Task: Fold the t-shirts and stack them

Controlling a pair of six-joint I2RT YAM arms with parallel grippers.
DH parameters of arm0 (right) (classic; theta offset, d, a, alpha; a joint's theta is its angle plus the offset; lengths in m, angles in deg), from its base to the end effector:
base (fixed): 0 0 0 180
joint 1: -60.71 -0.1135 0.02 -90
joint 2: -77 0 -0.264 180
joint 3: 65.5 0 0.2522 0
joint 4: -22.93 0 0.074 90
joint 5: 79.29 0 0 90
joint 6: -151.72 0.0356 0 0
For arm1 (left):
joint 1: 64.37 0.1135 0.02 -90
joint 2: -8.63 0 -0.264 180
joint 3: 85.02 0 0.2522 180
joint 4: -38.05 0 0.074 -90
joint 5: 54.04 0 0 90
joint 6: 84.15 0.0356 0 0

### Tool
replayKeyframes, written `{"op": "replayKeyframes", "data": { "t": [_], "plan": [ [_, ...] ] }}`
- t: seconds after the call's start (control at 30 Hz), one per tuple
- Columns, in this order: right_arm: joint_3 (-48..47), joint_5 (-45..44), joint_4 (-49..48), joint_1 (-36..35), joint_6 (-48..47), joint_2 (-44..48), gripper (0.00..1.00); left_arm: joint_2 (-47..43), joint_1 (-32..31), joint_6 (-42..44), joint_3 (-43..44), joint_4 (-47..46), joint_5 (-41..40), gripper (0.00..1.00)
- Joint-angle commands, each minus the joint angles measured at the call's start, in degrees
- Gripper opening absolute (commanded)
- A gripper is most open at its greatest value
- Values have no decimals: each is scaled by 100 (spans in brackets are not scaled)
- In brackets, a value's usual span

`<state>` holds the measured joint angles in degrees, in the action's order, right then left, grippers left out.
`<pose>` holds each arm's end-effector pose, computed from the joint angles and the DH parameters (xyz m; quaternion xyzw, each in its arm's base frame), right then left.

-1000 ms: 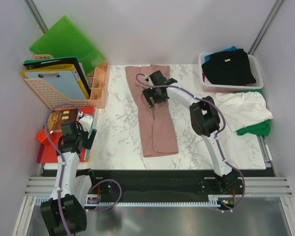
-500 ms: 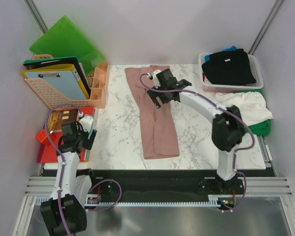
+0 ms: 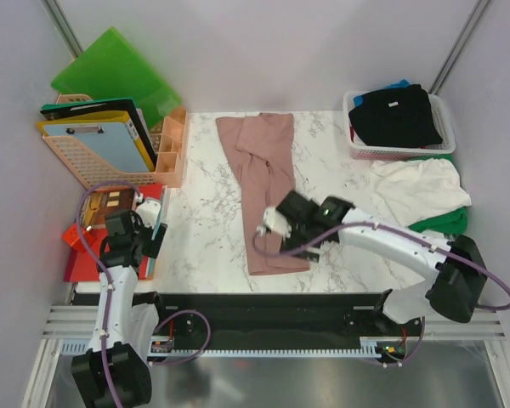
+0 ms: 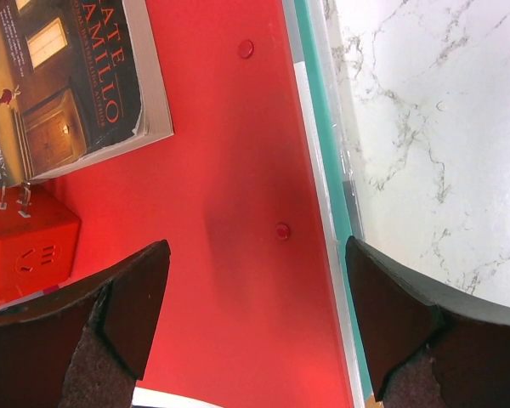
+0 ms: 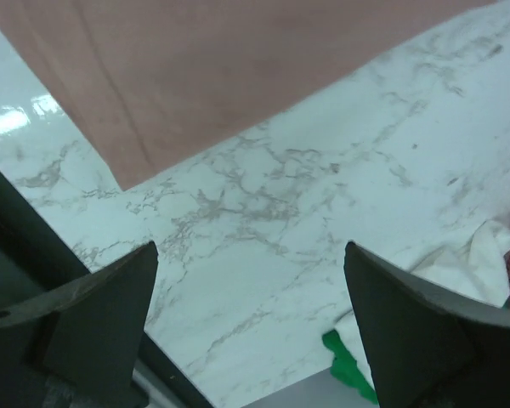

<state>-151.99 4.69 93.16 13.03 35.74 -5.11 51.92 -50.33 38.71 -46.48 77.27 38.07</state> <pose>0.1913 0.2045 0.2944 -0.5766 0.7882 -0.0111 0.2148 0.1536 0.0371 0.1976 0.1576 0.9067 0.1400 0.3654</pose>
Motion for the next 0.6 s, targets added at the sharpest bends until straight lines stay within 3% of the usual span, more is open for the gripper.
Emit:
{"op": "replayKeyframes", "data": {
  "t": [0.0, 0.1, 0.3, 0.57],
  "plan": [
    [1399, -2373, -728, -1206, -249, 695, 98, -75, 2, -105, 27, -225, 141, 91],
    [1928, -3045, -1005, -2016, -58, 766, 98, -66, 2, -35, 80, -225, 62, 91],
    [1394, -1843, -1049, -2193, 181, 784, 98, -180, 2, 27, 107, -199, 35, 91],
    [1463, -1736, -2095, -2825, 277, 310, 98, -171, 2, -17, 54, -190, -35, 91]
  ]
}}
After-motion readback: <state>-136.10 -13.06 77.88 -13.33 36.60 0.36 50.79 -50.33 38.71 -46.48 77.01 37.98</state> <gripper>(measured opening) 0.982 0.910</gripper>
